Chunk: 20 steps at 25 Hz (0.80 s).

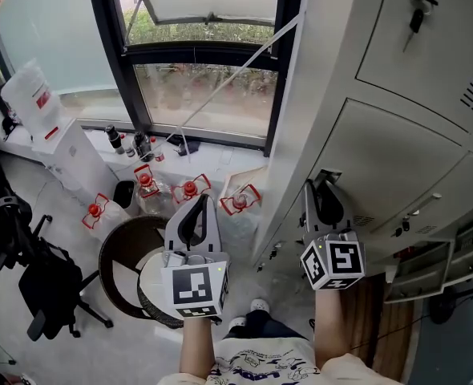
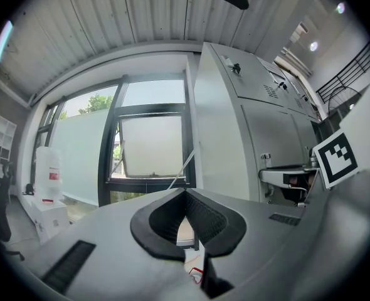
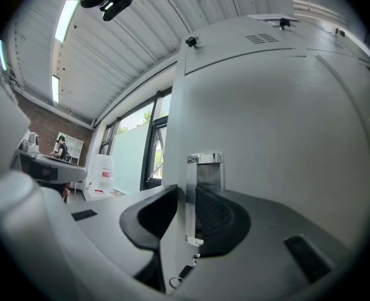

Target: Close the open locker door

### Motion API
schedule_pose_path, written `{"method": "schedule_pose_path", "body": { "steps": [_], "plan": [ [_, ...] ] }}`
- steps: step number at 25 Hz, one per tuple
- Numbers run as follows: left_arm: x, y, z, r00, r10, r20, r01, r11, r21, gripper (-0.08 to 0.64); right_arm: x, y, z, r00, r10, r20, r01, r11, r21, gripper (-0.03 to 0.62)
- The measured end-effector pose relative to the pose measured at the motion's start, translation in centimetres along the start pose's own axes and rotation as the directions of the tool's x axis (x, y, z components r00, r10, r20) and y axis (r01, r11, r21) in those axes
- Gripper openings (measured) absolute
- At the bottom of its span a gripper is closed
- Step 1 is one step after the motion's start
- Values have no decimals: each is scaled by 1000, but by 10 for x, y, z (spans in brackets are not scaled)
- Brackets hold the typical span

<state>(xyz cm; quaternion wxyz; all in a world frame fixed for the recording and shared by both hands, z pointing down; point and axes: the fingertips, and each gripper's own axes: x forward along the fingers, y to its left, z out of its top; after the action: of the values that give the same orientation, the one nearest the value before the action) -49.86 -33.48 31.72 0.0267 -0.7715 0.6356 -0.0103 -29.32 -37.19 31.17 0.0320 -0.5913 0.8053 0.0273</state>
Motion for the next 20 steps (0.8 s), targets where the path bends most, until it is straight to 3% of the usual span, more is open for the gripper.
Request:
{"method": "schedule_pose_path", "body": {
  "steps": [14,16,20],
  "plan": [
    [8,-10,5,1000,11,20,-10,1000,-2,2,4,-2,-1,999,40,7,-40,999,-24,81],
    [8,-12,4,1000,10,17,-10,1000,-1,2,3,0,-1,999,52,6,-52,998,-28,132],
    [5,-15,1,1000,7,8,-7,1000,1,2,-3,1,-1,998,55,11,-55,998,-30,137]
  ]
}}
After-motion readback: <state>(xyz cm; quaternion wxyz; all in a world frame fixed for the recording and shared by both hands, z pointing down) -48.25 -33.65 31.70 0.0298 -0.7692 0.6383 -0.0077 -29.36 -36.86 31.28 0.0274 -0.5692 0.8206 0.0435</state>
